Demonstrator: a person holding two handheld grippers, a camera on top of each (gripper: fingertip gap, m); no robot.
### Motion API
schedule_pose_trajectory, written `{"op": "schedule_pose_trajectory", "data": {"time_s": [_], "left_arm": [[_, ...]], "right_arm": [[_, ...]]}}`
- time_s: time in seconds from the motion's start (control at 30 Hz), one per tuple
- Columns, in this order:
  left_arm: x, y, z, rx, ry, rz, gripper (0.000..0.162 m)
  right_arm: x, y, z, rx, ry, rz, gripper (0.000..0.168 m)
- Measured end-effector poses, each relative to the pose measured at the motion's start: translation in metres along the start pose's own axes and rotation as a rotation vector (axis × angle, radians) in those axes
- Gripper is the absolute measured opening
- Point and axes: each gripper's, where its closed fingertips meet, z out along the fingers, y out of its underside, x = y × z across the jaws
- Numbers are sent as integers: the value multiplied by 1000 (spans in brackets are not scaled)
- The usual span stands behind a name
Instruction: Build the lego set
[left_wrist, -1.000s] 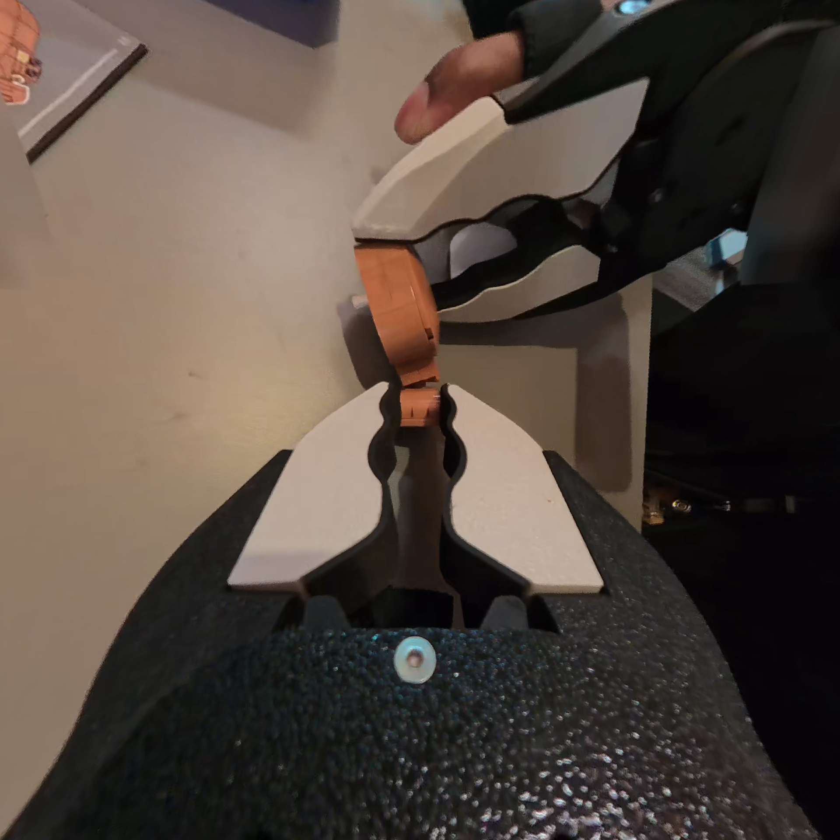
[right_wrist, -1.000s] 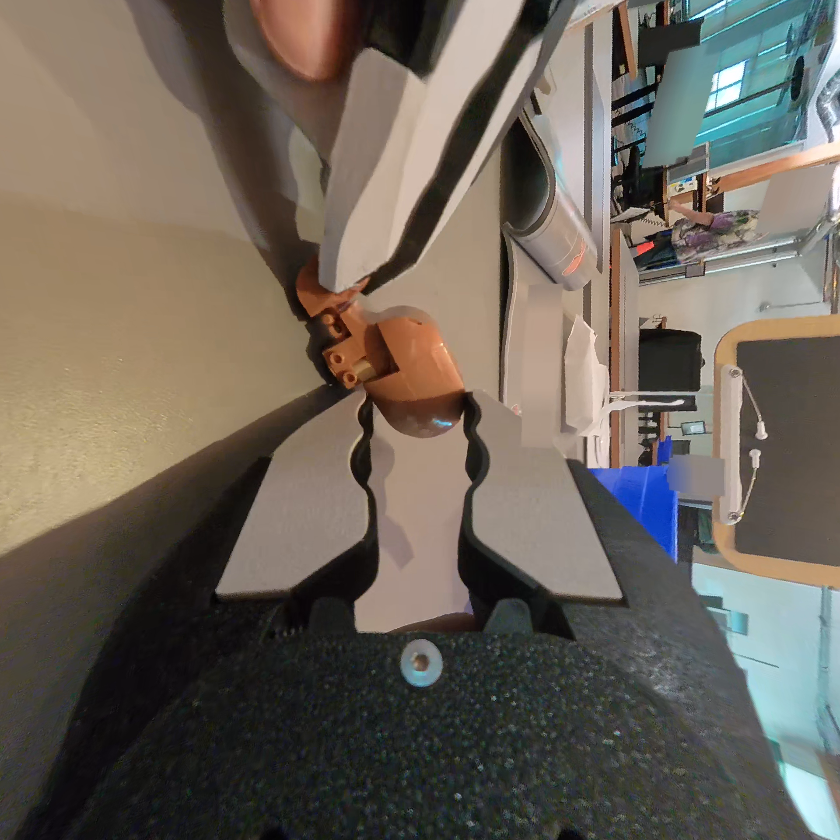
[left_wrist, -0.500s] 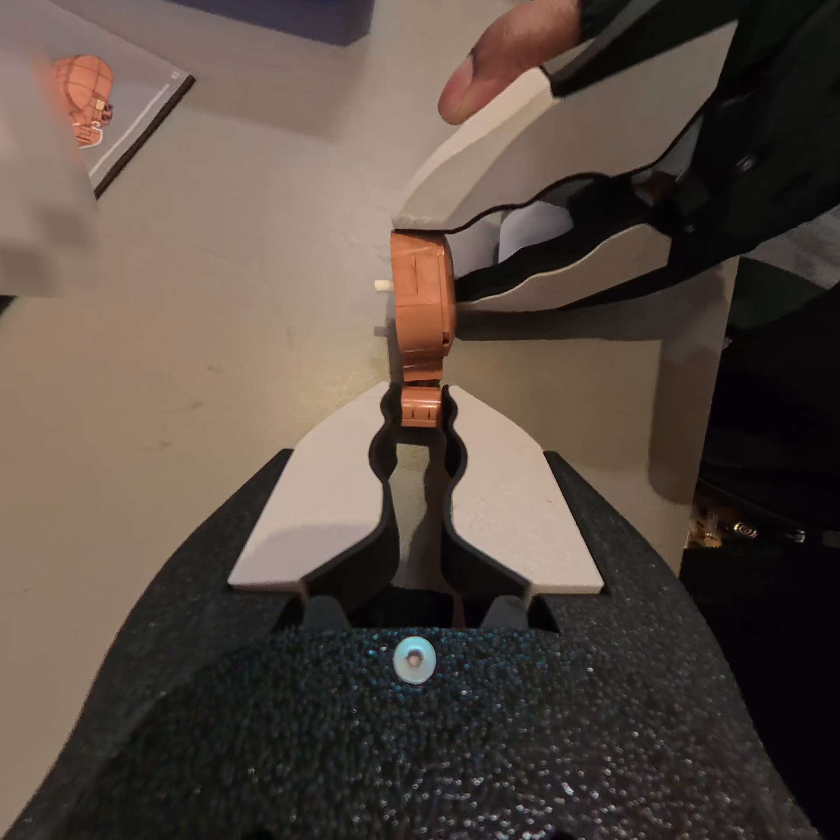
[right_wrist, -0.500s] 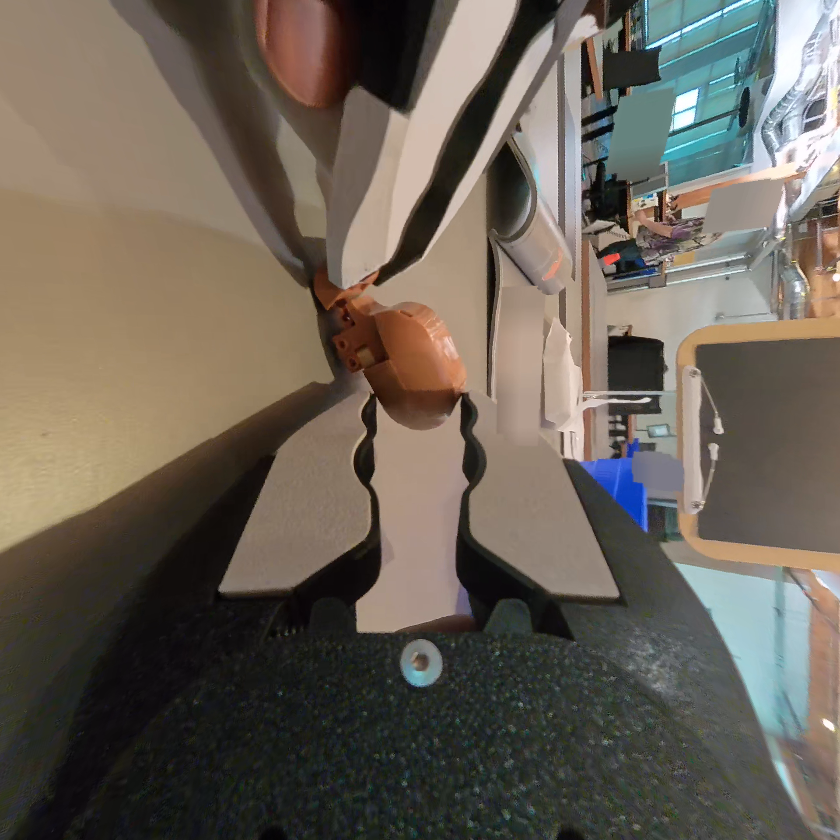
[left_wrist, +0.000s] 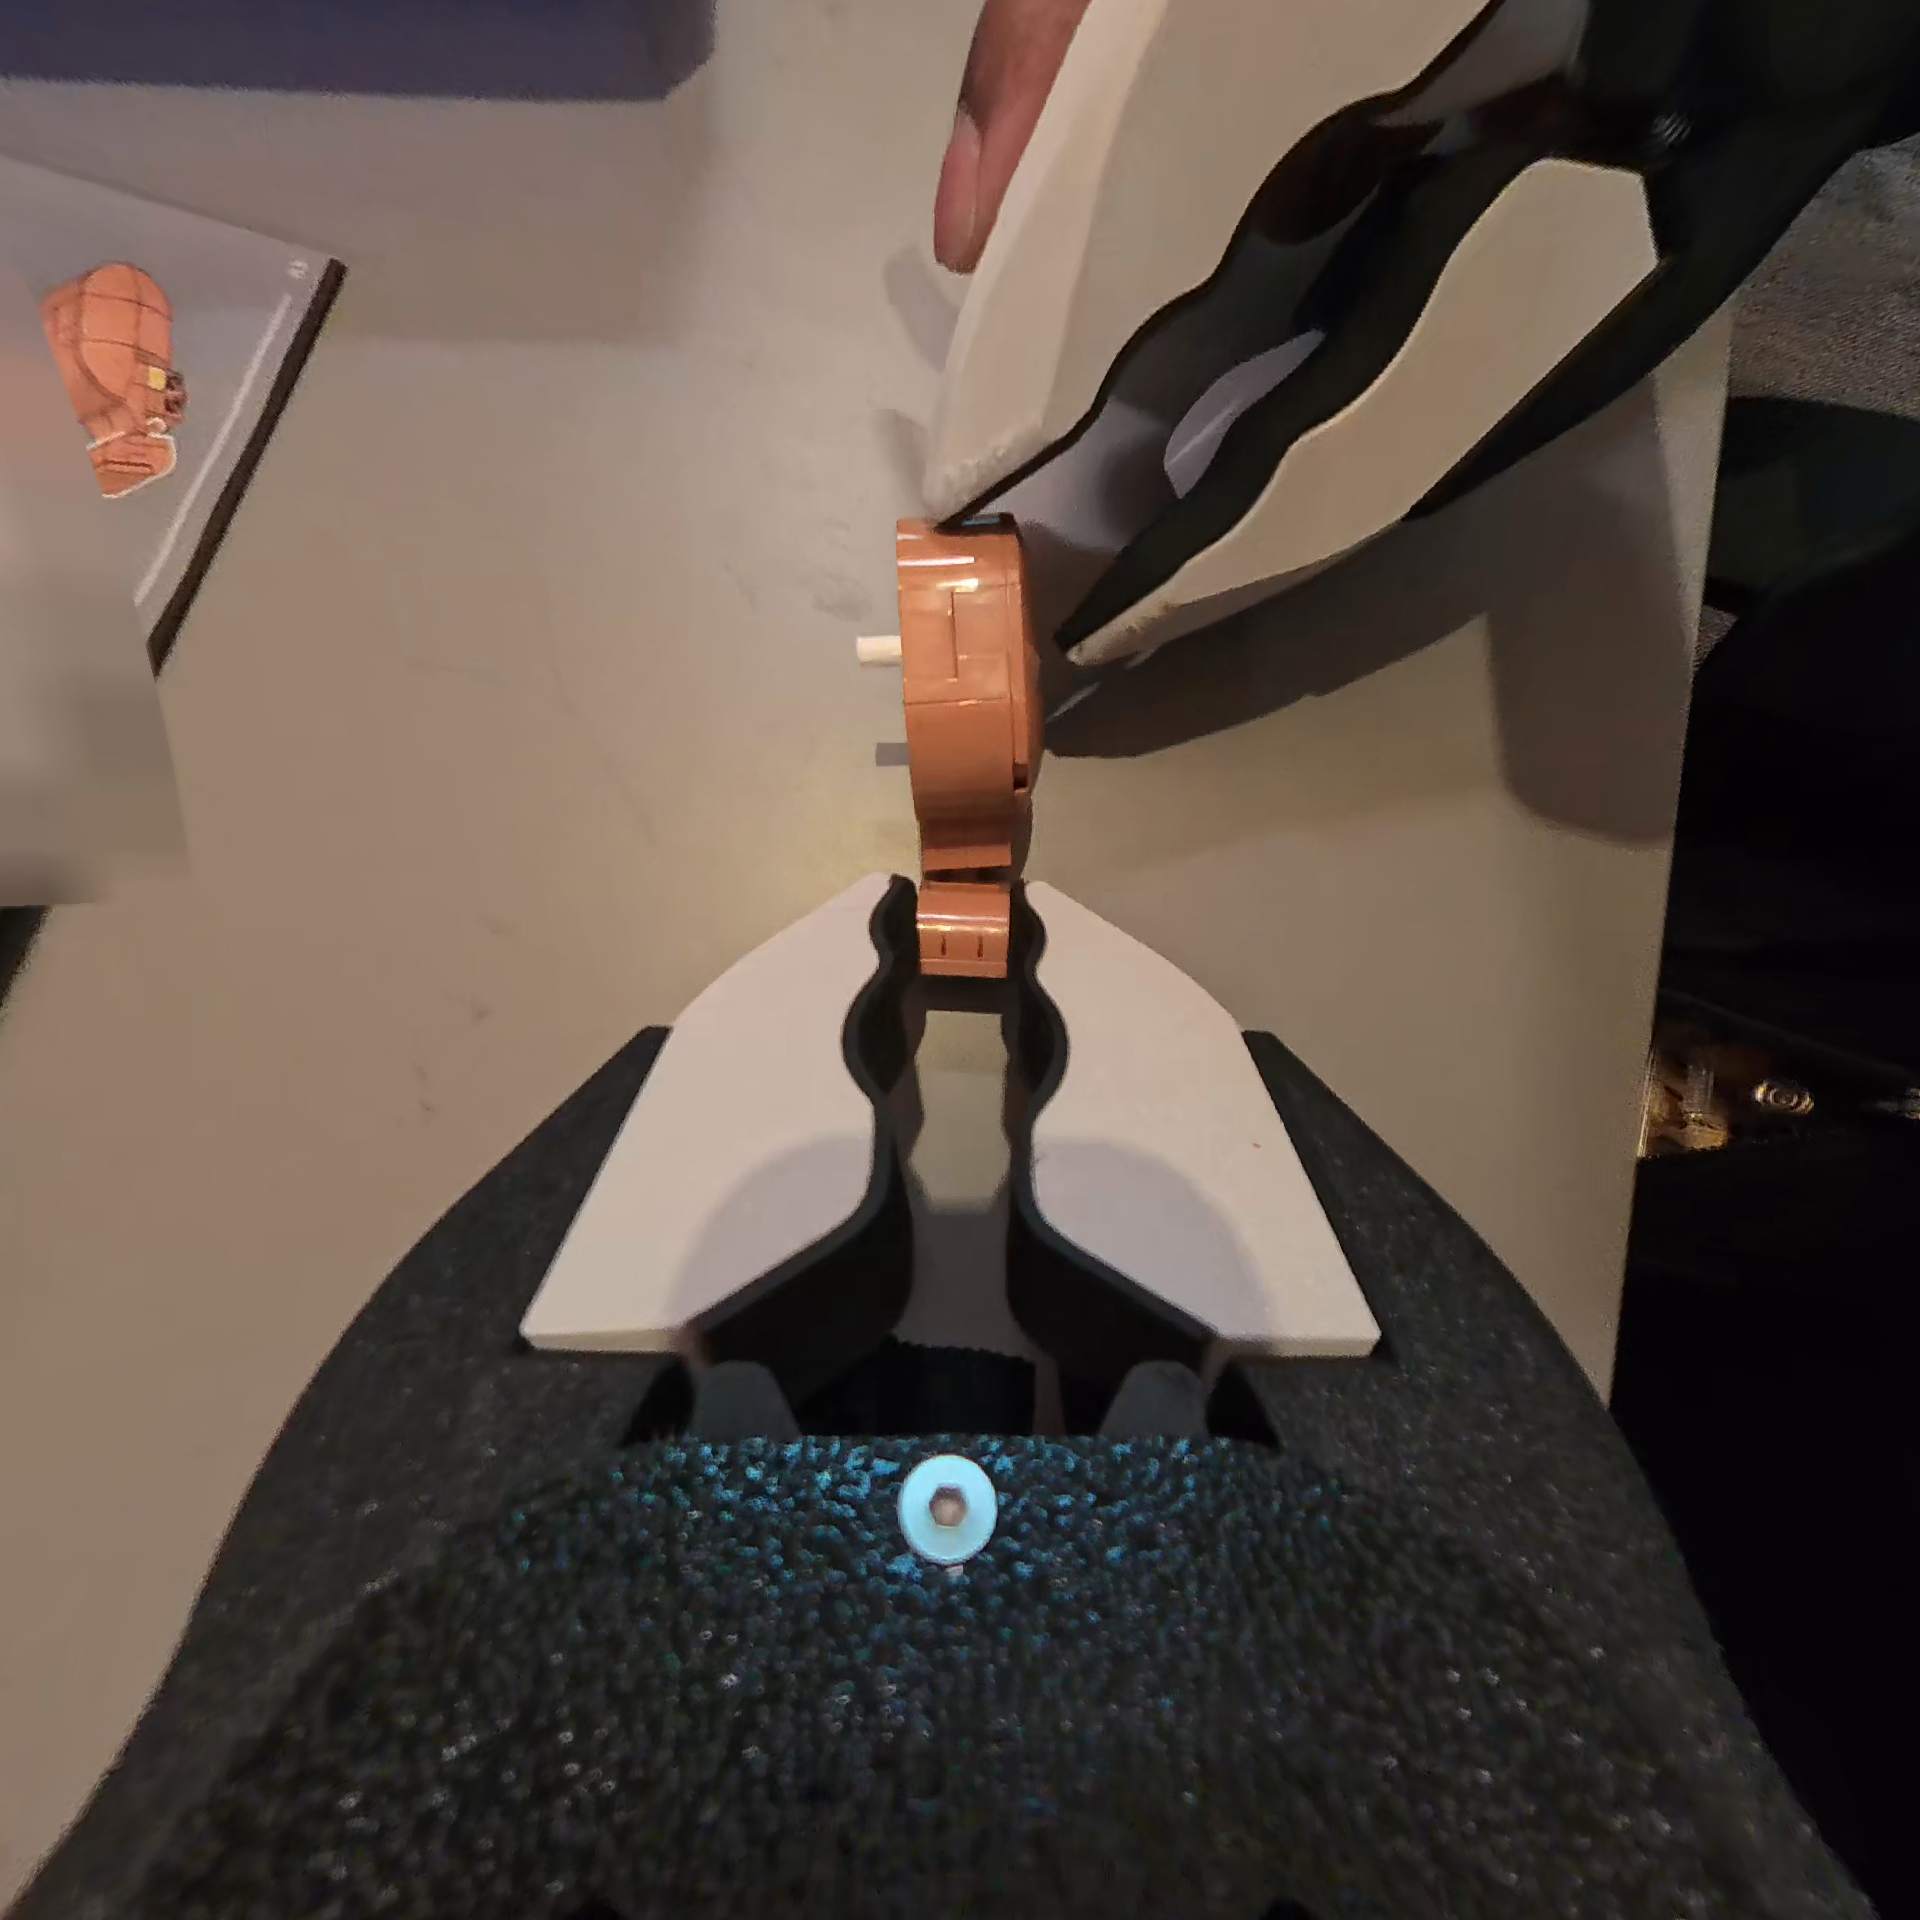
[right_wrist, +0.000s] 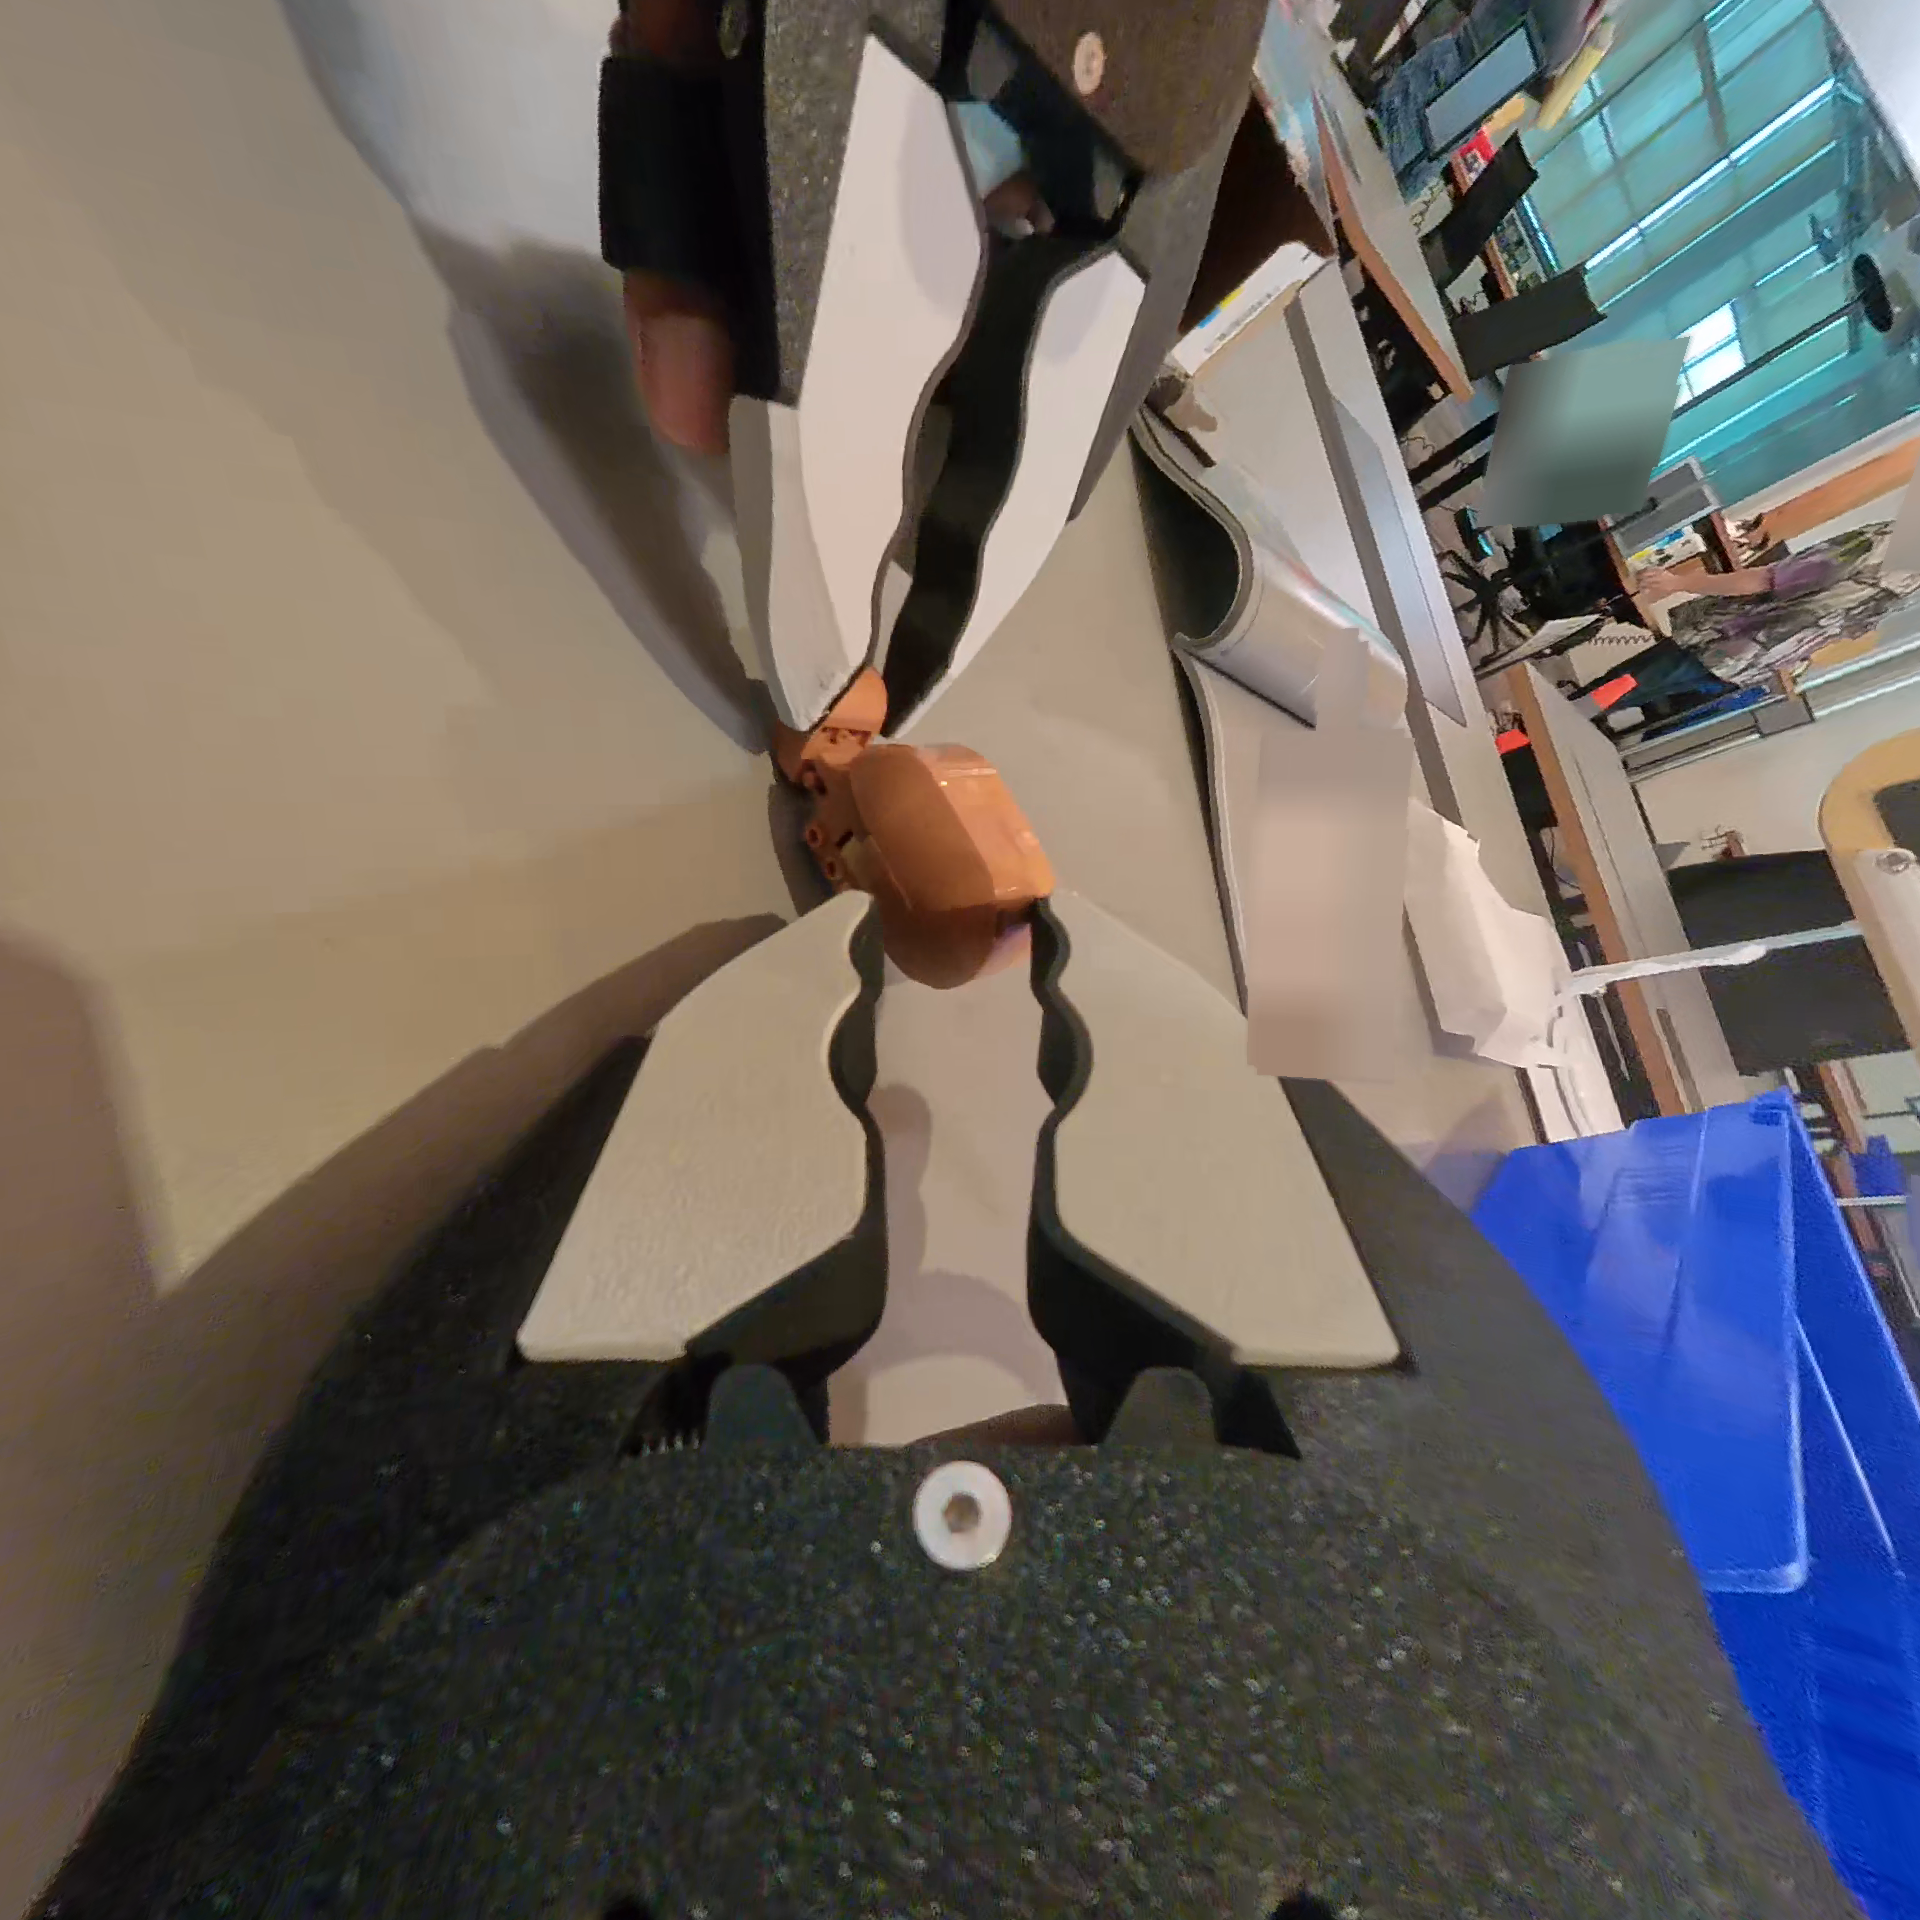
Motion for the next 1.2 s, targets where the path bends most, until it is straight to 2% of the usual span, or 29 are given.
{"op": "schedule_pose_trajectory", "data": {"time_s": [0.47, 0.6, 0.77, 0.9, 1.2], "left_arm": [[-1, 0, 2, 18, -16, 39, 17], [-1, 0, 2, 9, -13, 55, 17], [-1, -1, 2, -1, -9, 89, 17], [-1, -3, 3, 20, -8, 101, 17], [-2, -4, 3, 90, -18, 49, 17]], "right_arm": [[3, -2, 0, 9, -3, 43, 26], [11, 0, -4, 30, -17, 68, 36], [11, 0, -2, 110, -280, 257, 45], [-4, 5, 7, 38, -391, 212, 31], [-6, 4, 8, 21, -344, 259, 29]]}}
